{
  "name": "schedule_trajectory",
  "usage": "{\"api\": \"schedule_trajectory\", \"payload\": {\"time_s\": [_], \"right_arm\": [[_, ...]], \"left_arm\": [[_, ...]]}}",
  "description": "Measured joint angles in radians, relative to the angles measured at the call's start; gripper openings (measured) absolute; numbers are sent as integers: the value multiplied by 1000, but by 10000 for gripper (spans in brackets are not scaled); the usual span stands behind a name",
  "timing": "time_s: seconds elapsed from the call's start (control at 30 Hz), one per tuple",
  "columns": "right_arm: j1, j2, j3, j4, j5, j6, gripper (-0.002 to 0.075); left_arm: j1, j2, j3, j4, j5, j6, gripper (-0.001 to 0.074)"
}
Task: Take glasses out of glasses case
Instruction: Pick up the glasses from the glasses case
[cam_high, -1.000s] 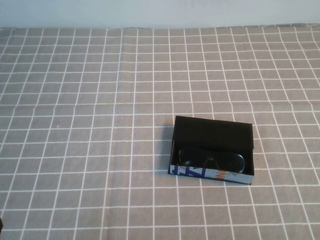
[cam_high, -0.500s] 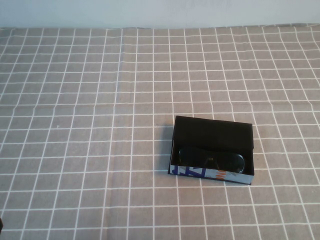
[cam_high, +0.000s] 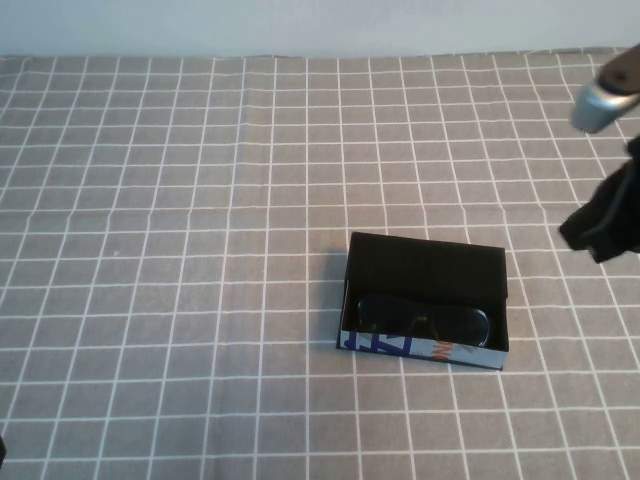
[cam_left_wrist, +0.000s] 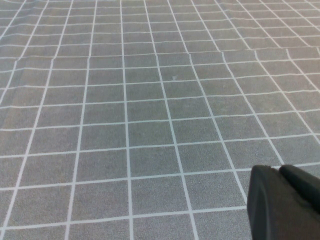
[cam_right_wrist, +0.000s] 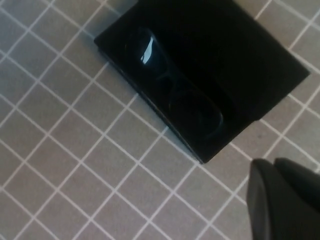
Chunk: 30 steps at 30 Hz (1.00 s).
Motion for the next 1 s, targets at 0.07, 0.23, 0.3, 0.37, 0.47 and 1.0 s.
{"api": "schedule_trajectory", "payload": {"time_s": [0.07, 0.23, 0.3, 0.37, 0.47, 1.0], "right_arm": [[9, 86, -56, 2, 46, -24, -17], [88, 253, -155, -11, 98, -86, 22], [137, 307, -185, -30, 99, -110, 81], [180, 347, -208, -57, 83, -119, 153], [234, 402, -230, -96, 45, -127, 255], [286, 602, -239, -169, -65, -155, 301]], "left_arm": [[0, 0, 0, 0, 0, 0, -5], [0, 0, 0, 0, 0, 0, -5], [0, 0, 0, 0, 0, 0, -5], [0, 0, 0, 0, 0, 0, -5], [0, 0, 0, 0, 0, 0, -5], [0, 0, 0, 0, 0, 0, -5]]}}
